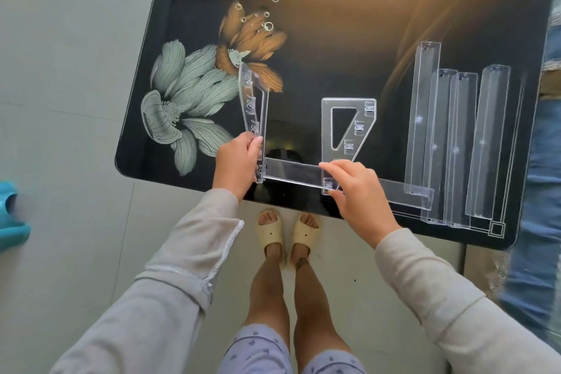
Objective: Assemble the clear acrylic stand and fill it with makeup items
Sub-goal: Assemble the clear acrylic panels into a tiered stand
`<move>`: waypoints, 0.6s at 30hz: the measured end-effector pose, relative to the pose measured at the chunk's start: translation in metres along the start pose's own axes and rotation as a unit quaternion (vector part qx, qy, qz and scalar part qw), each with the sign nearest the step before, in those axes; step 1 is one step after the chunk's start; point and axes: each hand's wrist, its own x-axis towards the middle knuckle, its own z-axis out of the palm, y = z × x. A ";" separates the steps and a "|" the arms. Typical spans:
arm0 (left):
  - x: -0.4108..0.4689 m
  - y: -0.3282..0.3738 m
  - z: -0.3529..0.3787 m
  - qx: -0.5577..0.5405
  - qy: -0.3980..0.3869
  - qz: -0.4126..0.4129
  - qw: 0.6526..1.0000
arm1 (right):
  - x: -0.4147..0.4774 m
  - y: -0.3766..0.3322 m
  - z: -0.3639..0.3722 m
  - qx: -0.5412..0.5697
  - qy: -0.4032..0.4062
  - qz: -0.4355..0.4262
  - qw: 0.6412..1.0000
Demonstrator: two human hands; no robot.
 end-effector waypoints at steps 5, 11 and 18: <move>0.002 0.001 -0.003 0.036 -0.003 0.015 0.999 | 0.007 0.004 0.000 -0.034 -0.021 -0.029 0.999; 0.003 0.001 -0.002 0.062 0.004 0.022 0.998 | 0.008 0.002 -0.001 -0.024 -0.024 -0.038 0.999; 0.004 0.000 0.004 0.066 0.026 0.028 0.997 | 0.010 0.004 -0.006 -0.008 -0.029 -0.031 0.999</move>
